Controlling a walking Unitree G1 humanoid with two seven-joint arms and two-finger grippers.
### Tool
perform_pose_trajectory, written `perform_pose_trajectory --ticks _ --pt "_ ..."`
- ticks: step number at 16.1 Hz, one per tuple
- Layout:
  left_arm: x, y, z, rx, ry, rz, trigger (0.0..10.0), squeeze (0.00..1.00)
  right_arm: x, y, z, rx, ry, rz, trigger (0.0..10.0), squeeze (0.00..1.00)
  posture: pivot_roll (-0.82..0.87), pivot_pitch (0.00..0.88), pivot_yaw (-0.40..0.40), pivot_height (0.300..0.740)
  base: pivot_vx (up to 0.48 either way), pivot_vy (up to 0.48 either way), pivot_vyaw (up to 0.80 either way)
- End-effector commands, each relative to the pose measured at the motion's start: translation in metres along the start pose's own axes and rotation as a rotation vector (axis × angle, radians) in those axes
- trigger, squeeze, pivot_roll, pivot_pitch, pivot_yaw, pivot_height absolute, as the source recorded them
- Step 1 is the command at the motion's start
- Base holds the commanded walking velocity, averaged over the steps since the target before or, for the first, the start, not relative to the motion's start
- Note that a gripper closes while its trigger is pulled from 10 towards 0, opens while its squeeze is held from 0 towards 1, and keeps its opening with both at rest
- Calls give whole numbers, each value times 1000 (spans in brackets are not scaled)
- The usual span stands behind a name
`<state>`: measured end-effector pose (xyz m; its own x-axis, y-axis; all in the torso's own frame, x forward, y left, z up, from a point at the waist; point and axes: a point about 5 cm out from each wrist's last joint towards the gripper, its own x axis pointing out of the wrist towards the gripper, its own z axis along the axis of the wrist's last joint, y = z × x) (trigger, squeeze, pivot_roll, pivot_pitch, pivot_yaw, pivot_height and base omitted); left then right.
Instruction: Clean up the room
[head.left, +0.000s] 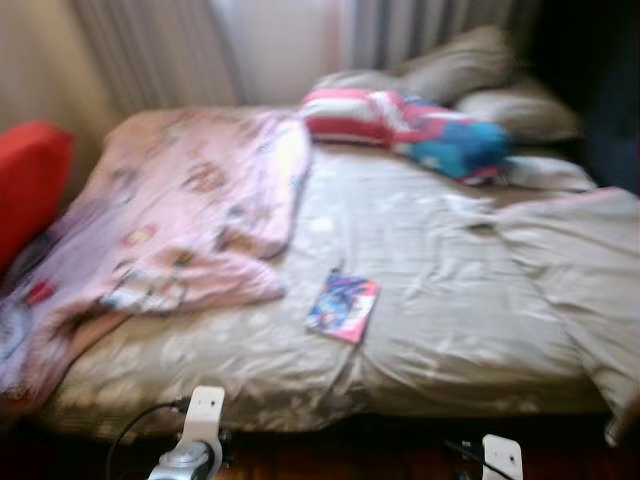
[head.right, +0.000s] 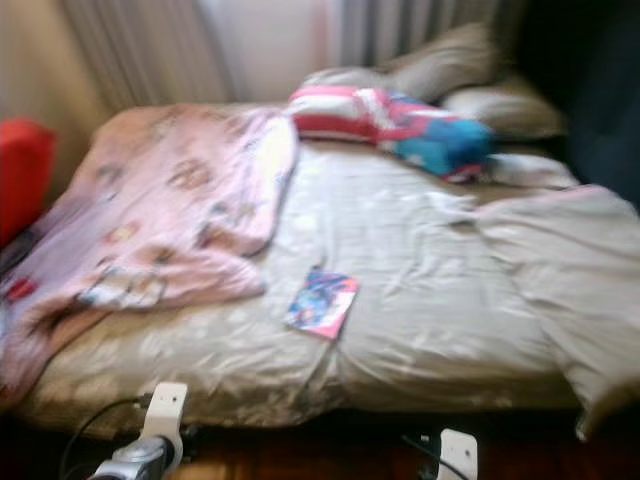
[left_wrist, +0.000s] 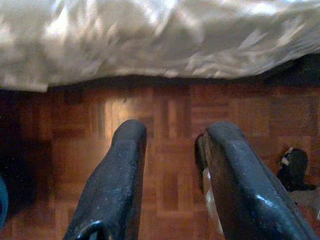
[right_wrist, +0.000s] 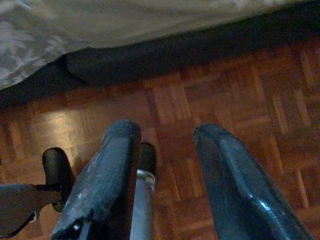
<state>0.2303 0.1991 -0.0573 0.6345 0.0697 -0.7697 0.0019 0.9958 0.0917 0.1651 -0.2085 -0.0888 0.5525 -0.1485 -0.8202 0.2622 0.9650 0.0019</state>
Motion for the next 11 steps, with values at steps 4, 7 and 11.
perform_pose_trajectory --ticks 4,7,11 --pt "0 1 -2 -5 26 13 10000 0 1 2 5 -7 -24 3 10000 0 62 60 40 740 0 0 800" --pt "0 -3 -1 -8 21 9 10000 0 0 3 4 -4 -25 3 10000 0 63 60 41 740 0 0 800" --pt "1 -10 2 -10 9 2 10000 0 0 5 4 29 -34 10 10000 0 61 63 43 740 0 0 0"
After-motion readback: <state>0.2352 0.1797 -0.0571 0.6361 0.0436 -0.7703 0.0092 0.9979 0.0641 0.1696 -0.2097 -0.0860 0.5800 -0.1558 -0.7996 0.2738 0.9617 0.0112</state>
